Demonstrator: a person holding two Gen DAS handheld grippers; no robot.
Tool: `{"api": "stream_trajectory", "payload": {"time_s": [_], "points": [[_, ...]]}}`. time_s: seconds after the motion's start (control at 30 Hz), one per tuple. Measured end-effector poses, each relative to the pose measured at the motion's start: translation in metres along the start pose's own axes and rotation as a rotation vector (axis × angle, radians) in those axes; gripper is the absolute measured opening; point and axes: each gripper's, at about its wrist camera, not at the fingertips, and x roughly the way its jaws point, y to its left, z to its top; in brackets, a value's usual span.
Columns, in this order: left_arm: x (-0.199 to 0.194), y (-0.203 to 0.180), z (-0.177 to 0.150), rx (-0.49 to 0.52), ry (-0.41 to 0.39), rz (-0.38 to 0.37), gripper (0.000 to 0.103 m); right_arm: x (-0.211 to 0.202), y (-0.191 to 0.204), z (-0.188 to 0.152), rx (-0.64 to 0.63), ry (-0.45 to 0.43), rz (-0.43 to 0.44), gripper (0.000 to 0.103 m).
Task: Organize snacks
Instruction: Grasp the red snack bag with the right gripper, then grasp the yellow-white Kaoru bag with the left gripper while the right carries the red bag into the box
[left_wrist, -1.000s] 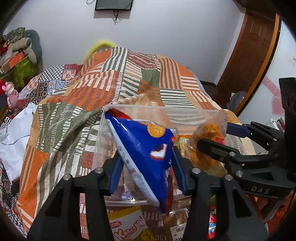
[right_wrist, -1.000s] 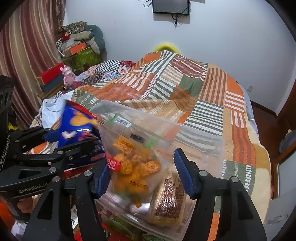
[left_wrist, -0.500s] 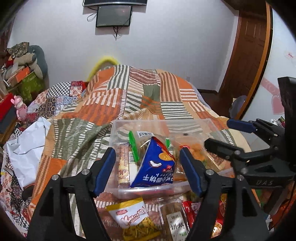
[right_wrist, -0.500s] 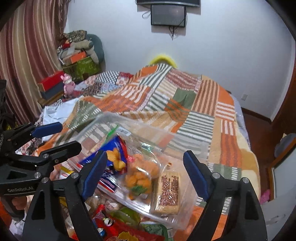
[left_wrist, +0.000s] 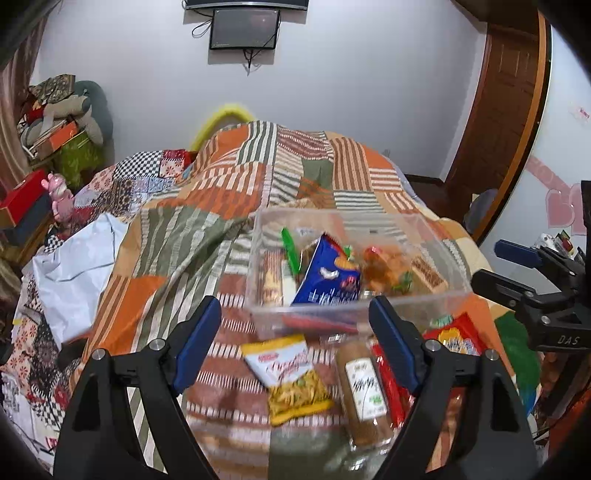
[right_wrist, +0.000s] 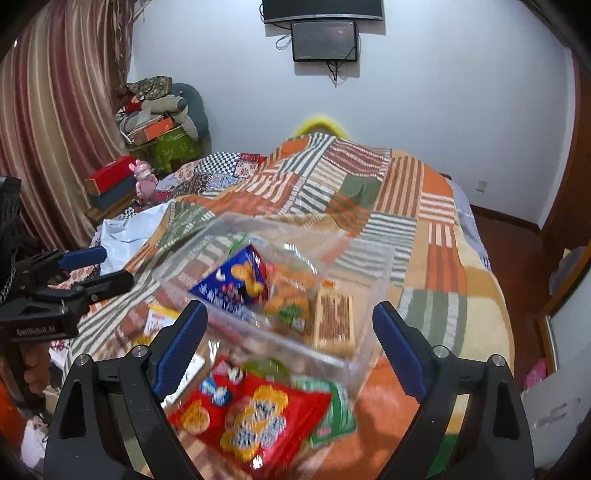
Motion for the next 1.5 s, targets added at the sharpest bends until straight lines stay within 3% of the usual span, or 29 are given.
{"api": "stream_trajectory", "payload": {"time_s": [0.4,0.73,0.8,0.9,1.0,1.13,1.23,1.33,1.4,1.47,1.5], "points": [[0.017,0.016,-0.048,-0.033,0.108,0.034,0.083,0.01,0.006,-0.051,0.002,0.084,-0.044,0.091],[0.045,0.025,-0.071,-0.061,0.171,0.034,0.083,0.029,0.008,-0.071,0.084,0.138,0.049,0.091],[0.05,0.025,-0.071,-0.06,0.174,0.03,0.083,0.029,0.009,-0.071,0.084,0.127,0.046,0.086],[0.058,0.024,-0.07,-0.056,0.179,0.028,0.083,0.028,0.012,-0.07,0.066,0.114,0.04,0.06],[0.067,0.022,-0.068,-0.057,0.186,0.021,0.083,0.027,0.007,-0.067,0.089,0.1,0.064,0.041],[0.077,0.019,-0.065,-0.058,0.191,0.01,0.082,0.026,-0.006,-0.067,0.159,0.095,0.125,0.035],[0.084,0.018,-0.063,-0.064,0.197,0.005,0.075,0.02,-0.007,-0.068,0.162,0.08,0.13,0.025],[0.093,0.017,-0.064,-0.082,0.215,-0.004,0.073,0.016,-0.004,-0.066,0.158,0.077,0.129,0.024],[0.095,0.014,-0.064,-0.072,0.212,0.007,0.067,0.014,-0.003,-0.064,0.154,0.071,0.122,0.024],[0.095,0.012,-0.065,-0.057,0.208,0.012,0.053,0.013,-0.002,-0.062,0.155,0.063,0.12,0.024],[0.094,0.012,-0.066,-0.055,0.207,0.013,0.051,0.012,-0.002,-0.061,0.158,0.057,0.12,0.023]]}}
